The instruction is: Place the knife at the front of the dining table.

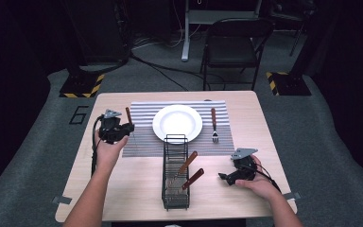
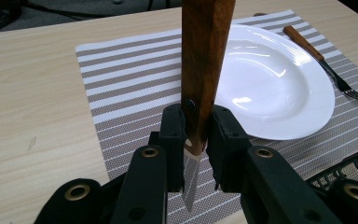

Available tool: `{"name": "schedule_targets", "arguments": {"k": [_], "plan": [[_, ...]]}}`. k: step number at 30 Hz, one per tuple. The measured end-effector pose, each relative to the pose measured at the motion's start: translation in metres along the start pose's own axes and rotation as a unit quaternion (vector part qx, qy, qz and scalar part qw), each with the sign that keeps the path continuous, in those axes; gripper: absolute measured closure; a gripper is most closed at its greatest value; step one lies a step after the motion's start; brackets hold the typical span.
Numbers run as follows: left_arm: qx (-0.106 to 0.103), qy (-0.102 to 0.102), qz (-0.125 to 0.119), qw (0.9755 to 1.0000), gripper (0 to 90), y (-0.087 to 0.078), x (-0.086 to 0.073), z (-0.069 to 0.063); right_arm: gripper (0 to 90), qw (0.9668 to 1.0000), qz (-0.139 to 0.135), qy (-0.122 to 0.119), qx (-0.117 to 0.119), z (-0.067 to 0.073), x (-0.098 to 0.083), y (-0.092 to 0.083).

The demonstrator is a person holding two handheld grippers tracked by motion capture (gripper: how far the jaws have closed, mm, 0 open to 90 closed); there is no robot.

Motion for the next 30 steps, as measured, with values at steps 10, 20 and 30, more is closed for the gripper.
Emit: {"name": "schedule_targets", "arguments": {"k": [10,20,30], "plan": [[0.011,-0.002,-0.001,0.9999,76.3,0.008,-0.003,0.004,0.0,1.0,0.0,0.0,0.0,0.0,0.0,0.0],[0.015,0.003,0.002,0.9999,76.4,0.021,0.0,0.001,0.0,1.0,0.0,0.0,0.0,0.0,0.0,0.0],[0.017,-0.015,-0.009,0.9997,76.6,0.038,0.004,0.005,0.0,1.0,0.0,0.0,0.0,0.0,0.0,0.0]]}}
Point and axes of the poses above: each handheld gripper's, and its own axes: y roughly forward along the jaws, x roughly out of its top, z roughly to its left, the point moved 7 cm from there along y, roughly forward along the jaws, and after that the axes turned 13 degrees about -y, right-handed, at the moved point
